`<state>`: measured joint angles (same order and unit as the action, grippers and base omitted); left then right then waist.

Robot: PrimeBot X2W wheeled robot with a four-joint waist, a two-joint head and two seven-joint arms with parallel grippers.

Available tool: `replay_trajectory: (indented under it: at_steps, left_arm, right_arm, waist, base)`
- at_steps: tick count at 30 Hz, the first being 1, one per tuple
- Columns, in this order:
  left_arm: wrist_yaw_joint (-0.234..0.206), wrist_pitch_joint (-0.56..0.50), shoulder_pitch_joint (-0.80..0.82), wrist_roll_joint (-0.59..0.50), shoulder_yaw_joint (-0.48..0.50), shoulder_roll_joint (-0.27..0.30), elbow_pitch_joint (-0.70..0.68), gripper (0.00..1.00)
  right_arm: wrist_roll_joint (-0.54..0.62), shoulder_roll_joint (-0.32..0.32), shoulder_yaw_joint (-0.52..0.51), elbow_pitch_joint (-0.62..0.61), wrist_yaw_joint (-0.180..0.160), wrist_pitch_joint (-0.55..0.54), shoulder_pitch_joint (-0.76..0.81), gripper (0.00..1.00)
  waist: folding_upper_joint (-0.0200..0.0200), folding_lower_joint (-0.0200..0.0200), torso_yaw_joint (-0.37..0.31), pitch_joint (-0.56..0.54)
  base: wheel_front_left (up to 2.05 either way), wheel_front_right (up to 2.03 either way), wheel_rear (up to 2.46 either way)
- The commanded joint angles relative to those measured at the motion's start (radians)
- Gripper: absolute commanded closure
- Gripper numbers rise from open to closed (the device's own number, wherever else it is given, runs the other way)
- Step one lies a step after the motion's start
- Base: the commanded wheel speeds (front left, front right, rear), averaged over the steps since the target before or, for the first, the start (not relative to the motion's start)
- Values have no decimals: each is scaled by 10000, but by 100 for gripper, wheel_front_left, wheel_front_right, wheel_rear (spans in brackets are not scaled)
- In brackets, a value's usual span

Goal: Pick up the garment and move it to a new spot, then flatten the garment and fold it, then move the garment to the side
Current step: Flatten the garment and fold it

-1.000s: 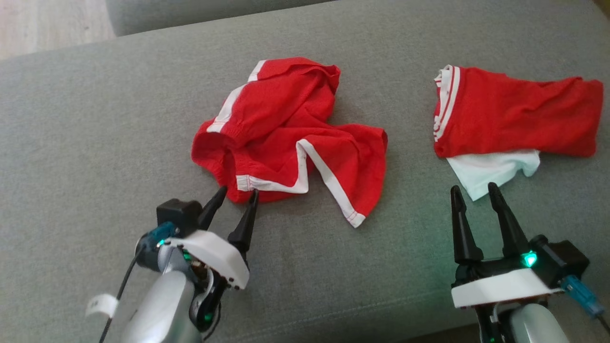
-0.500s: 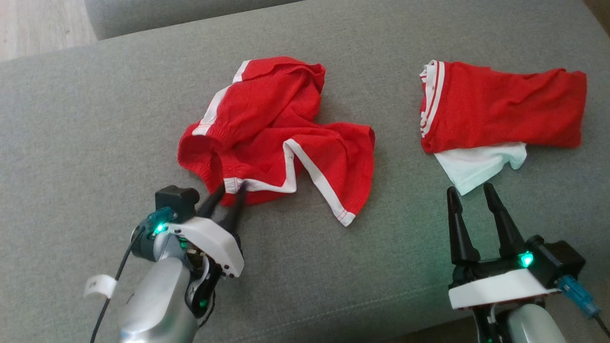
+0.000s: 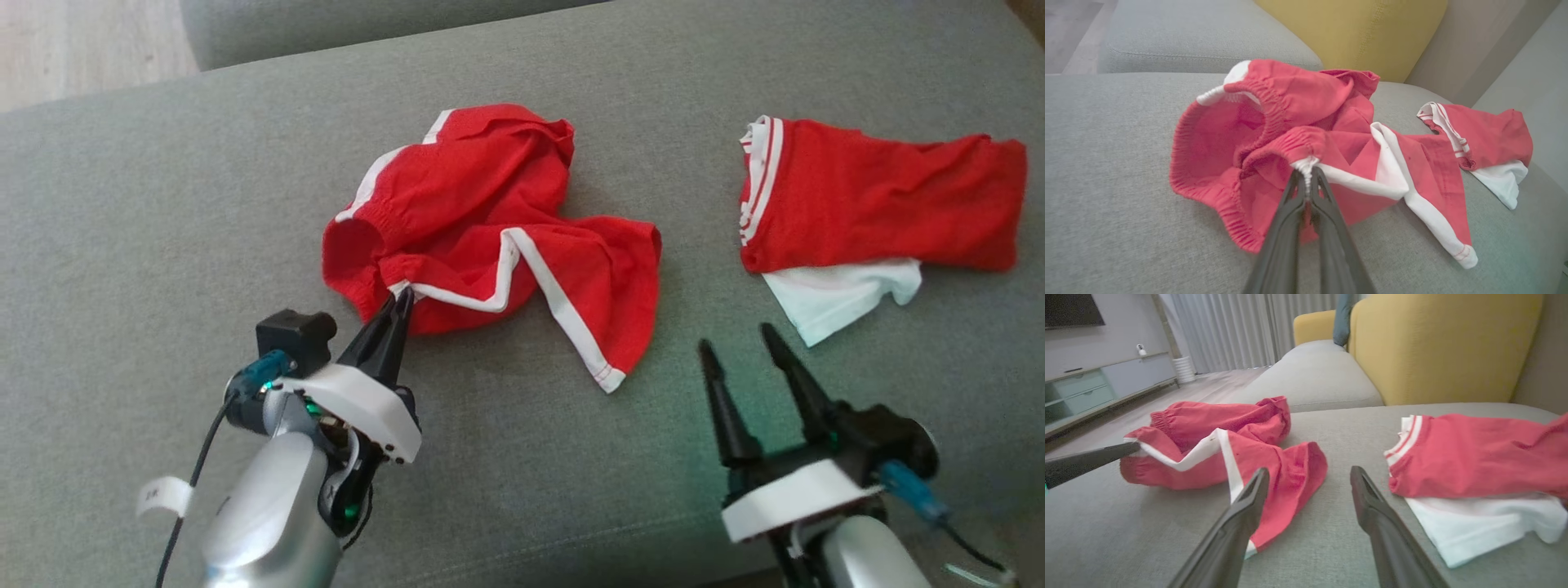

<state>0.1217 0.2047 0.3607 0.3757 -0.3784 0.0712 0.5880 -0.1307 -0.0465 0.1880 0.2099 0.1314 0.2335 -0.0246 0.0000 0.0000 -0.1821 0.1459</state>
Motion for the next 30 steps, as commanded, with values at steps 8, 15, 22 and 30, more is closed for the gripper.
replay_trajectory:
  at_steps: [8, 15, 22, 30]
  left_arm:
    - [-158, 106, 183, 126, 159, 193, -678, 100]
    - [-204, 68, 175, 162, 12, 154, -863, 100]
    - [-244, 12, 197, 193, -69, 188, -990, 100]
    - [-250, -52, 227, 237, -142, 245, -1103, 100]
  right_arm:
    - [1045, -37, 1121, 351, -7, -903, -835, 0]
    - [1441, -37, 1605, 1041, -7, -1567, -1268, 0]
    - [2022, -37, 2210, 1725, -7, -1999, -1690, 0]
    - [2206, -37, 2182, 2377, -7, -2164, -2016, 0]
  waist:
    - [0, 0, 325, -9]
    - [0, 0, 545, 63]
    - [0, 0, 637, 156]
    - [0, 0, 774, 229]
  base:
    - [0, 0, 0]
    - [0, 0, 0]
    - [0, 0, 0]
    - [0, 0, 0]
